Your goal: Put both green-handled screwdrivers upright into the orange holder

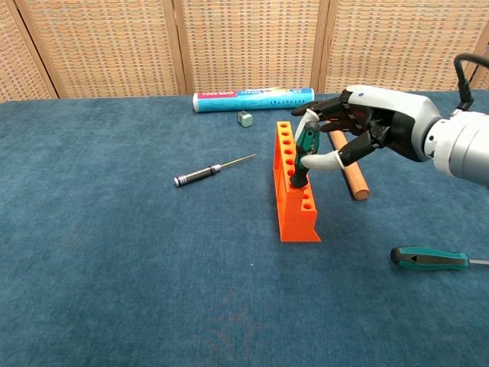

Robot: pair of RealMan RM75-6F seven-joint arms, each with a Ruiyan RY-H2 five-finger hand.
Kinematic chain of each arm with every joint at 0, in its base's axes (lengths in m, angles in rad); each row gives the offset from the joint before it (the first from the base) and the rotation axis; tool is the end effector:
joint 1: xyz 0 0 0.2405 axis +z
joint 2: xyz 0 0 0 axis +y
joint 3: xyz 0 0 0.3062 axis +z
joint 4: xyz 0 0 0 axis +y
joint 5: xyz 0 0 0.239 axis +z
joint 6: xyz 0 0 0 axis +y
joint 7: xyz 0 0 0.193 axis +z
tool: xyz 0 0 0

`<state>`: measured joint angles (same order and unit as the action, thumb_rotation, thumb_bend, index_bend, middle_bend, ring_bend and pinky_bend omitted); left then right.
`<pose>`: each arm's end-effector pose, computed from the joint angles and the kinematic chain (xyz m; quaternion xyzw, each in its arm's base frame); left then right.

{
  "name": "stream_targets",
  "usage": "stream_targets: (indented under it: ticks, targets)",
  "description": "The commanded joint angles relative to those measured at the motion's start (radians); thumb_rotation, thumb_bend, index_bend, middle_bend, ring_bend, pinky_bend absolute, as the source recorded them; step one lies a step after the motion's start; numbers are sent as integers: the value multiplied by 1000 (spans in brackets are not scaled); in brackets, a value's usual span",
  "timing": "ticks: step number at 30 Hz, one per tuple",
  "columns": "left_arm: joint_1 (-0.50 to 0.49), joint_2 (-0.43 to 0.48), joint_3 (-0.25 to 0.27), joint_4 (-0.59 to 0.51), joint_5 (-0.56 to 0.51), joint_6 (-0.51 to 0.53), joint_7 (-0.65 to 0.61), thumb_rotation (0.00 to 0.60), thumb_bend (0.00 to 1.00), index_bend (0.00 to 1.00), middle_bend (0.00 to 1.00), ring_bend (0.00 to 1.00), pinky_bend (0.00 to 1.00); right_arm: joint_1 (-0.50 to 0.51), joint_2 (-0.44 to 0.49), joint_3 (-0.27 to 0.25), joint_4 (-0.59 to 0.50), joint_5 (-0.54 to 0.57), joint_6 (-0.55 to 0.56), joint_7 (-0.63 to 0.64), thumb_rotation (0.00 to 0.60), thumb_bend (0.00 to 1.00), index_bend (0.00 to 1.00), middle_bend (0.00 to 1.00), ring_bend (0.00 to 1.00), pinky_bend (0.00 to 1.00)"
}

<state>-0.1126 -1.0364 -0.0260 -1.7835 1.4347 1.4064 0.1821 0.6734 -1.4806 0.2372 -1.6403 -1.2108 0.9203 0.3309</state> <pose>-0.3467 0.2360 0.1522 -0.6245 -0.3944 -0.3283 0.5888 -0.1436 -0.4012 -0.0430 0.5840 -0.6025 0.5005 0.2133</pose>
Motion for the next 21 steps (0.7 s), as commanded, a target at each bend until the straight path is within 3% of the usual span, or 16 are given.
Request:
stream_targets:
  ticks: [1, 10, 17, 21]
  targets:
    - [-1, 0, 0, 0, -1, -1, -1, 600, 0, 0, 0, 0, 0, 3, -4, 2, 2, 4, 0, -11, 600, 385, 627, 71, 0, 0]
    - [-2, 1, 0, 0, -4, -2, -1, 600, 0, 0, 0, 0, 0, 3, -9, 2, 4, 5, -1, -26, 600, 380, 623, 72, 0, 0]
    - [-2, 0, 1, 0, -3, 0, 2, 600, 0, 0, 0, 0, 0, 0, -1, -1, 6, -19, -7, -2, 600, 284, 411, 73, 0, 0]
    - [-2, 0, 1, -1, -2, 1, 3, 600, 0, 0, 0, 0, 0, -1, 2, -3, 6, -28, -9, 9, 600, 248, 377, 74, 0, 0]
